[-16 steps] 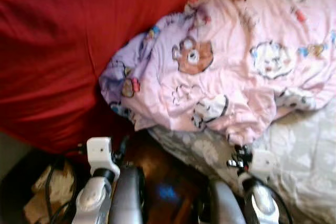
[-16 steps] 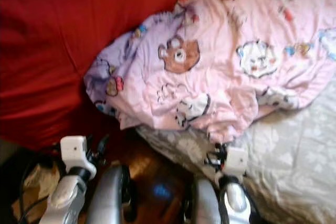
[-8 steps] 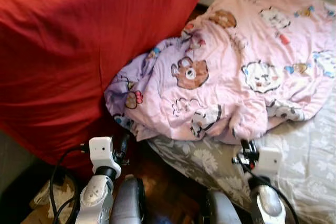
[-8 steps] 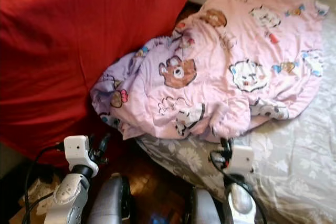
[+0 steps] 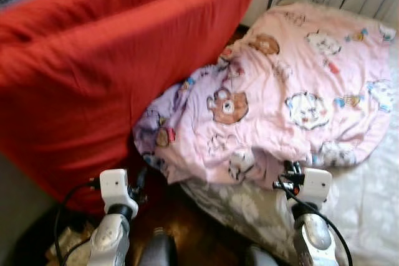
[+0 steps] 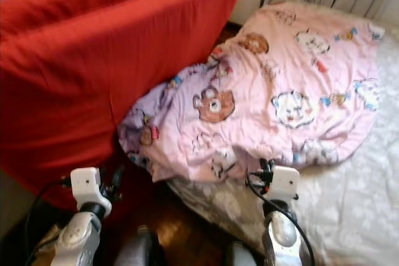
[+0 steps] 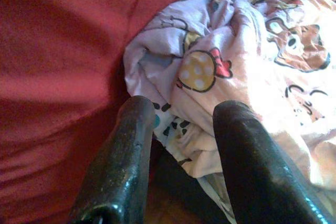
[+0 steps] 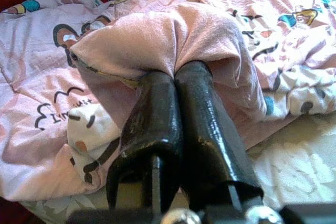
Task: Clean up the room
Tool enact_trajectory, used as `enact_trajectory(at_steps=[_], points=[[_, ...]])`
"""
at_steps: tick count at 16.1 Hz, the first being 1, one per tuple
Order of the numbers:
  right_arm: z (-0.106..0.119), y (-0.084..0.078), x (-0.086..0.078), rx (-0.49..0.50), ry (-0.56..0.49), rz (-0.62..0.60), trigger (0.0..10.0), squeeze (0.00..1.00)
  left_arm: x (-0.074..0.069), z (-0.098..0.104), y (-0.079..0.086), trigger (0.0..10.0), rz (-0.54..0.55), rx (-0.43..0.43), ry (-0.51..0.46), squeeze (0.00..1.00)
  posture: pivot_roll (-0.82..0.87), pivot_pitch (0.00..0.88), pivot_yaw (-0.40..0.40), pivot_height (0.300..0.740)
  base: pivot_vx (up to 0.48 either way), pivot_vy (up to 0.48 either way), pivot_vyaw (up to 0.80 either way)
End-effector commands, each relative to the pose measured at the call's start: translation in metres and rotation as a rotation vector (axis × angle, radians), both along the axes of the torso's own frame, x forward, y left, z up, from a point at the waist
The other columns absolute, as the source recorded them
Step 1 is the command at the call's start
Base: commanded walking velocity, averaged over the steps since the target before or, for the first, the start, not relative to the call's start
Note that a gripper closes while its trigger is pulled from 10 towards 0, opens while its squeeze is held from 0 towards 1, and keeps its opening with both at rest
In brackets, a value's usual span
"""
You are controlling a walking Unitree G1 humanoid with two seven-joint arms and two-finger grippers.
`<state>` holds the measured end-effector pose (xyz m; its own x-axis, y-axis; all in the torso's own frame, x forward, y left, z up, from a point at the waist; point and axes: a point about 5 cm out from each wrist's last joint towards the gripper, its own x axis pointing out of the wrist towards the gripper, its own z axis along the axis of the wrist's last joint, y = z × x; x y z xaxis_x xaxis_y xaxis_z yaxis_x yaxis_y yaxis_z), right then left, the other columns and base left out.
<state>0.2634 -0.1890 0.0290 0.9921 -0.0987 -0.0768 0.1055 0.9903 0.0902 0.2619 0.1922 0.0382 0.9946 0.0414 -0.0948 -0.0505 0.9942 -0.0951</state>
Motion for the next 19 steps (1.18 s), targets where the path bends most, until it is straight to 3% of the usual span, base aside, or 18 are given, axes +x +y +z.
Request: enact_trajectory(at_steps=[1, 4, 7, 12, 13, 14, 19], points=[[-0.006, -0.003, -0.004, -0.001, 0.029, -0.009, 10.0, 0.0, -0.002, -0.005, 0.005, 10.0, 0.011, -0.005, 0.018, 0.0, 0.05, 0.1, -0.014, 0.74, 0.0, 0.0, 0.0], [-0.007, -0.004, -0.003, -0.004, 0.035, -0.017, 10.0, 0.0, -0.009, -0.021, 0.01, 10.0, 0.022, -0.019, 0.091, 0.0, 0.05, 0.083, -0.008, 0.74, 0.0, 0.0, 0.0], [-0.007, -0.003, 0.0, -0.001, 0.036, -0.017, 10.0, 0.0, -0.021, -0.051, 0.015, 10.0, 0.049, -0.037, 0.238, 0.0, 0.04, 0.069, -0.007, 0.74, 0.0, 0.0, 0.0], [-0.011, 0.003, -0.002, 0.012, 0.047, -0.003, 10.0, 0.0, -0.053, -0.092, 0.022, 10.0, 0.082, 0.004, 0.511, 0.0, 0.04, 0.047, -0.009, 0.74, 0.0, 0.0, 0.0], [-0.011, 0.004, -0.002, 0.014, 0.043, -0.002, 10.0, 0.0, -0.056, -0.094, 0.022, 10.0, 0.085, 0.011, 0.525, 0.0, 0.04, 0.047, -0.009, 0.74, 0.0, 0.0, 0.0], [-0.011, 0.004, -0.002, 0.014, 0.042, 0.003, 10.0, 0.0, -0.067, -0.102, 0.024, 10.0, 0.115, 0.024, 0.59, 0.0, 0.03, 0.038, -0.007, 0.74, 0.0, 0.0, 0.0], [-0.011, 0.004, -0.003, 0.011, 0.037, 0.002, 10.0, 0.0, -0.085, -0.113, 0.022, 10.0, 0.137, 0.009, 0.658, 0.0, 0.03, 0.036, -0.002, 0.74, 0.0, 0.0, 0.0]])
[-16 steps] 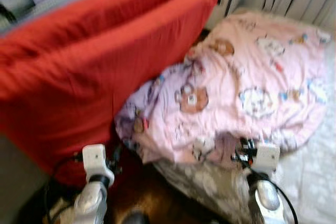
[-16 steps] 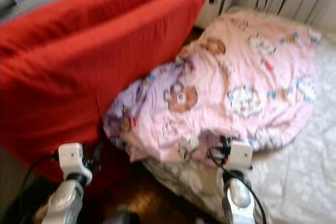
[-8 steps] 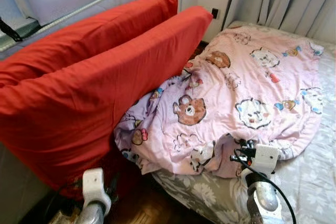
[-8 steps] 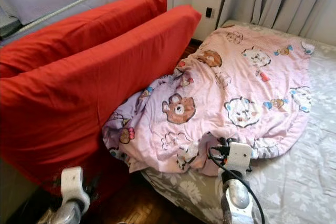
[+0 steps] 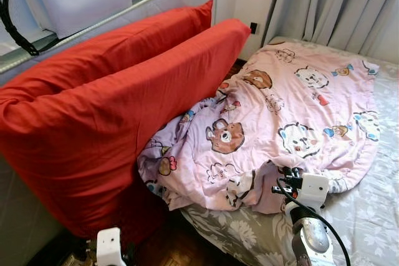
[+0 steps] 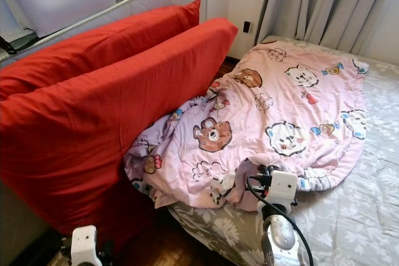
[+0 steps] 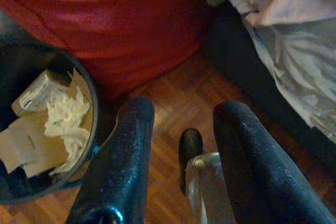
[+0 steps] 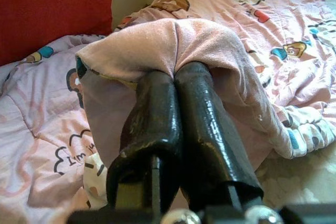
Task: Clean up the room
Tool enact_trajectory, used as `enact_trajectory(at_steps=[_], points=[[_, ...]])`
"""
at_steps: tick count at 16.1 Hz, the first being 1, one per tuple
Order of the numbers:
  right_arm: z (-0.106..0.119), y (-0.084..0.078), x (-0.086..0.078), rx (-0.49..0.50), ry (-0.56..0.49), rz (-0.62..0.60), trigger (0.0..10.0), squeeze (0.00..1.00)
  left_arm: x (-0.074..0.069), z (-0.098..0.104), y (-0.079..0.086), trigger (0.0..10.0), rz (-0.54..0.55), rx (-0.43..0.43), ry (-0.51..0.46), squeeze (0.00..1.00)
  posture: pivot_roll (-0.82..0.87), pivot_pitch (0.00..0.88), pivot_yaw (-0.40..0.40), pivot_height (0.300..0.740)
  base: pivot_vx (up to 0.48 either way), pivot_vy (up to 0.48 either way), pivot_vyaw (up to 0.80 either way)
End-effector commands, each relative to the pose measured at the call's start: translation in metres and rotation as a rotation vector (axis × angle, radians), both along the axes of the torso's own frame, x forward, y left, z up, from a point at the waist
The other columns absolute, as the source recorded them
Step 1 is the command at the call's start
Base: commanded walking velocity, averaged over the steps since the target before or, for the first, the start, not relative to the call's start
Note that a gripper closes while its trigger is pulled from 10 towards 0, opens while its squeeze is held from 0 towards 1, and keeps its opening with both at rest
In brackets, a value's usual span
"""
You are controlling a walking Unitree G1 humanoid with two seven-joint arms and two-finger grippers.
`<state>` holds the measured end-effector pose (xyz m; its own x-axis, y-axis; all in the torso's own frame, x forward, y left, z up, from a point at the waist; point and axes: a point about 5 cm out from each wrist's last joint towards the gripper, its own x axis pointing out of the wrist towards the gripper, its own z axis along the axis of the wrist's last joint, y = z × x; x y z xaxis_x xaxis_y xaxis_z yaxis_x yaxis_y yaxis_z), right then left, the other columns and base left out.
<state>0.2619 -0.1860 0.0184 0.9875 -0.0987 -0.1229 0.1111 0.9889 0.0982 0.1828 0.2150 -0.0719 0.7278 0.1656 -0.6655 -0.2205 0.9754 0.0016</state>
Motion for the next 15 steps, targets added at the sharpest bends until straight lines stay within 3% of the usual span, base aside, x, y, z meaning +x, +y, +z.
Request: enact_trajectory(at_steps=[1, 7, 15], points=[[-0.0003, 0.0003, -0.0011, -0.005, -0.007, 0.001, 10.0, 0.0, -0.0082, -0.0042, -0.0002, 10.0, -0.001, 0.003, 0.024, 0.0, 0.03, 0.038, -0.002, 0.74, 0.0, 0.0, 0.0], [0.0009, -0.0034, -0.0005, -0.012, -0.007, -0.025, 10.0, 0.0, -0.0155, -0.0053, 0.0095, 10.0, 0.031, 0.005, 0.031, 0.0, 0.04, 0.083, 0.0, 0.74, 0.0, 0.0, 0.0], [0.0041, -0.0066, -0.0001, -0.023, -0.022, -0.06, 10.0, 0.0, -0.0151, -0.0057, 0.0067, 10.0, 0.025, -0.011, 0.027, 0.0, 0.05, 0.1, 0.006, 0.74, -0.031, 0.0, 0.0]])
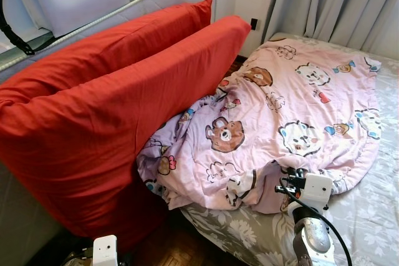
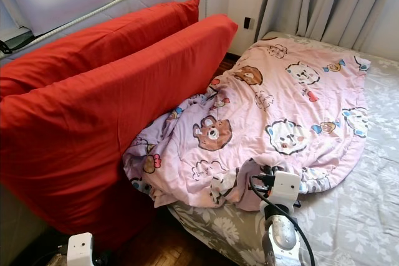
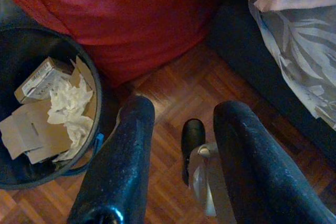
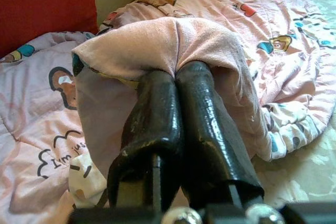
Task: Clean up the room
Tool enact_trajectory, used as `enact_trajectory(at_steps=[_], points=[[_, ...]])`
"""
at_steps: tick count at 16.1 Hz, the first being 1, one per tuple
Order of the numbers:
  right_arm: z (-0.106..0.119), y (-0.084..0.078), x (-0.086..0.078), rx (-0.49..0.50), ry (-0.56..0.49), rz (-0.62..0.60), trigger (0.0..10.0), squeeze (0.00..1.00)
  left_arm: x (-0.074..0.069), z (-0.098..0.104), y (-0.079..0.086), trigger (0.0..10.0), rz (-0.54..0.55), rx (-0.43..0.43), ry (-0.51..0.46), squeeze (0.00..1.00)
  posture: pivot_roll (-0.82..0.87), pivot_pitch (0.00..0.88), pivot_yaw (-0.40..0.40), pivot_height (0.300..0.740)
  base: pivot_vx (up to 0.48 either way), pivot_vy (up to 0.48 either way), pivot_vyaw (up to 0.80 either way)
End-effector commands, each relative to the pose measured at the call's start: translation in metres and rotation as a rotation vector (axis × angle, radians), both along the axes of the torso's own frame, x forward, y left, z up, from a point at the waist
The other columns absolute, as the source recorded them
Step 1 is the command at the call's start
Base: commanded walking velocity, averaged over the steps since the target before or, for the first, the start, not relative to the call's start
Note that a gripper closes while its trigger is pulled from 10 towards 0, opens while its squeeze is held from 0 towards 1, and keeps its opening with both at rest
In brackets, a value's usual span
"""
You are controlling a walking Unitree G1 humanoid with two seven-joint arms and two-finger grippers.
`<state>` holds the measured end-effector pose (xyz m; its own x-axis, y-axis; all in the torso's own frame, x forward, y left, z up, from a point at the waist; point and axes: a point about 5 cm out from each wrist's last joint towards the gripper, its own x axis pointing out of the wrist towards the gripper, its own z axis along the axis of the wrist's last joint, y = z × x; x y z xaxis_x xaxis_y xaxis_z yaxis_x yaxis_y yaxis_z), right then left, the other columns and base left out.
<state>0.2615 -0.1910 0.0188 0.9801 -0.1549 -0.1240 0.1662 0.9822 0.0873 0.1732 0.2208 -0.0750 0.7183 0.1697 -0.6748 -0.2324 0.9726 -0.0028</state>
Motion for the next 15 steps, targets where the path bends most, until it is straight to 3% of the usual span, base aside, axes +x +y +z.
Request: enact_trajectory(at_steps=[1, 8, 15], points=[[0.004, -0.002, 0.001, -0.015, -0.024, -0.007, 10.0, 0.0, -0.006, -0.003, 0.001, 10.0, 0.014, -0.004, 0.017, 0.0, 0.05, 0.1, 0.006, 0.74, -0.274, 0.0, 0.0], [0.006, -0.001, 0.003, -0.022, -0.037, -0.014, 10.0, 0.0, -0.011, -0.004, 0.004, 10.0, 0.022, -0.007, 0.03, 0.0, 0.05, 0.103, 0.007, 0.74, -0.042, 0.0, 0.0], [0.013, -0.017, 0.005, -0.056, -0.063, -0.083, 10.0, 0.0, -0.015, -0.006, 0.005, 10.0, 0.024, -0.01, 0.043, 0.0, 0.05, 0.106, 0.009, 0.74, 0.0, 0.0, 0.0]])
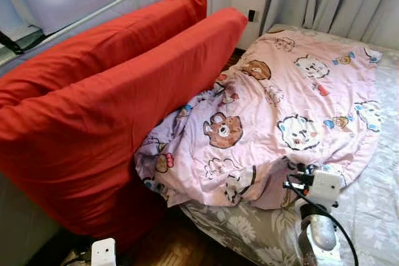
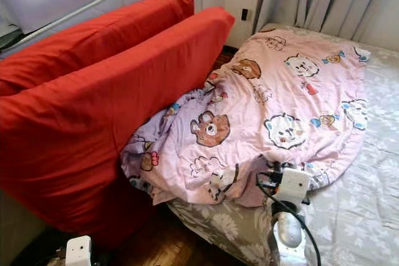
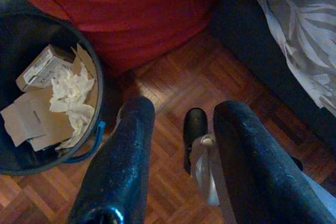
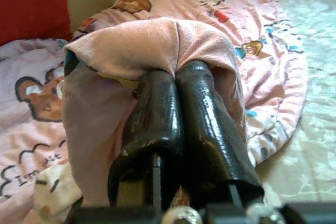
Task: Clean up the room
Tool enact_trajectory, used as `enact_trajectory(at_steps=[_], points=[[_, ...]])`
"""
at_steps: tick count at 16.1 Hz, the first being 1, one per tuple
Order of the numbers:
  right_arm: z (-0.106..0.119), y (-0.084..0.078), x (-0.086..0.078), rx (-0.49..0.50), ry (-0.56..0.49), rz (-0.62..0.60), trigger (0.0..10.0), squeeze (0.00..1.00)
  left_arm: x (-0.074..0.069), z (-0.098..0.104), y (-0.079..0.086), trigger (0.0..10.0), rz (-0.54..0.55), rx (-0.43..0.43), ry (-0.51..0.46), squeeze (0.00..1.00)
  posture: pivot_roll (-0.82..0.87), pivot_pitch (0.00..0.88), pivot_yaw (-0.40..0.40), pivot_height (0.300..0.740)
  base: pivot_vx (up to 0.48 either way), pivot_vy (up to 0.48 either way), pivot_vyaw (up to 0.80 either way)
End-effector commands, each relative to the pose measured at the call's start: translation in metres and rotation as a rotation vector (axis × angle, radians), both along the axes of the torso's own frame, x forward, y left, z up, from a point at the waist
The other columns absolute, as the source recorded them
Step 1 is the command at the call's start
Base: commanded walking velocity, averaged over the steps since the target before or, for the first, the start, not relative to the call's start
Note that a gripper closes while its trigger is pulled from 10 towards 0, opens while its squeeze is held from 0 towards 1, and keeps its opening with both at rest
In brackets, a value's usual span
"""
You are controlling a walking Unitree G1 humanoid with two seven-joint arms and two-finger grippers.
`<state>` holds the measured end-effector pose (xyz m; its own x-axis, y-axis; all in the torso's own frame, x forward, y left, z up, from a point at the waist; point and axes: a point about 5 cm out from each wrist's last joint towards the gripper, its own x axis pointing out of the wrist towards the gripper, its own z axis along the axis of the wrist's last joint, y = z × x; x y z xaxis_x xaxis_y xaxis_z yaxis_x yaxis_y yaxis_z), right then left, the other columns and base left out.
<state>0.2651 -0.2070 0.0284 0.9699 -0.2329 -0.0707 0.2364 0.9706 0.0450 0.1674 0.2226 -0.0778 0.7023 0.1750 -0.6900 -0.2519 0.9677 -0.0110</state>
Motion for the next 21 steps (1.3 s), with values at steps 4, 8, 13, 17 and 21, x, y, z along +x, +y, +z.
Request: enact_trajectory(at_steps=[4, 8, 13, 17, 21], points=[[0.002, 0.001, 0.001, -0.005, -0.017, -0.007, 10.0, 0.0, -0.01, -0.004, 0.004, 10.0, 0.003, 0.001, 0.03, 0.0, 0.05, 0.106, 0.011, 0.74, -0.187, 0.0, 0.0], [0.002, 0.001, 0.001, -0.006, -0.017, -0.013, 10.0, 0.0, -0.01, -0.004, 0.004, 10.0, -0.001, 0.0, 0.03, 0.0, 0.05, 0.106, 0.013, 0.74, -0.252, 0.0, 0.0], [0.004, -0.009, 0.0, -0.033, -0.022, -0.065, 10.0, 0.0, -0.011, -0.004, 0.005, 10.0, 0.0, 0.001, 0.033, 0.0, 0.06, 0.103, 0.013, 0.74, -0.25, 0.0, 0.0], [0.022, -0.054, 0.0, -0.111, -0.063, -0.283, 10.0, 0.0, -0.011, -0.005, 0.004, 10.0, -0.005, 0.002, 0.041, 0.0, 0.05, 0.099, 0.016, 0.74, -0.063, 0.0, 0.0], [0.035, -0.081, -0.003, -0.177, -0.083, -0.39, 10.0, 0.0, -0.011, -0.005, 0.003, 10.0, -0.013, -0.001, 0.044, 0.0, 0.06, 0.097, 0.018, 0.74, 0.0, 0.0, 0.0]])
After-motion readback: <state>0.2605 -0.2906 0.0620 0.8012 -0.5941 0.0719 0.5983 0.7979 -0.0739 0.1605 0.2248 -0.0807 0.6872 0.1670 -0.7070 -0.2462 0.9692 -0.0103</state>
